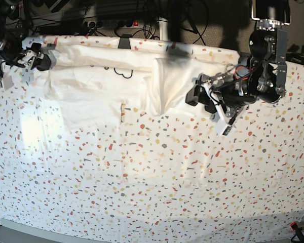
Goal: Fold the T-shirt properly
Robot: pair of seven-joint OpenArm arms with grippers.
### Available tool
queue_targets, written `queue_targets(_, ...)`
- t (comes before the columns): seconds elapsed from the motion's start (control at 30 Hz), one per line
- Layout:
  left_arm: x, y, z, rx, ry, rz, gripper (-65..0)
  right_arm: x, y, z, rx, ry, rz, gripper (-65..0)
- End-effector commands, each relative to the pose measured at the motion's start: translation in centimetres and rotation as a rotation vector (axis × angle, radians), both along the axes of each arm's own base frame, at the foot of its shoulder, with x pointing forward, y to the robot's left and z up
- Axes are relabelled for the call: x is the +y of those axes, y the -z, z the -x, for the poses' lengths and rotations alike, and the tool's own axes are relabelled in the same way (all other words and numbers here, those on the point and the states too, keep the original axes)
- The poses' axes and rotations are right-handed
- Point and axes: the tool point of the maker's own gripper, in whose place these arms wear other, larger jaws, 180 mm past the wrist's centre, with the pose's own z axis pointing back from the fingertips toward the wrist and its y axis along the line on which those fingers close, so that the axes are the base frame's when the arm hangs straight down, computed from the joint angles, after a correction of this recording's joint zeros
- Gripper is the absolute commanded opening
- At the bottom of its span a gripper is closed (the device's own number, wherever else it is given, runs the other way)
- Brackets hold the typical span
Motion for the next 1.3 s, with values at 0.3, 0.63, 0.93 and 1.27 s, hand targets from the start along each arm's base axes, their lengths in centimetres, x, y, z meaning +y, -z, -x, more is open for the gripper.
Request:
queue_targets(0.3,0.4,-0.9,-0.9,-0.045,-0.005,-0.016,-25.3,-3.5,-1.0,-3.2,0.004,-0.048,-0.003,-35.1)
queue_targets(0.63,0.5,-0.8,-0.9,-0.045,-0.005,-0.026,-25.3,-4.9,-1.4,-3.1,0.014,-0.047,0.020,-35.1)
queue_targets(0.93,0.5,-0.8,-0.9,-0.044,-0.005,-0.027,-25.3,-5.1,2.9,-1.3,0.078,0.061,-0.177,-35.1)
queue_targets(1.27,2.1,1.3,0.2,-0.032,-0.024,-0.139,-25.3,-1.2,3.8,-2.0,0.052,0.037,-0.314,-35.6)
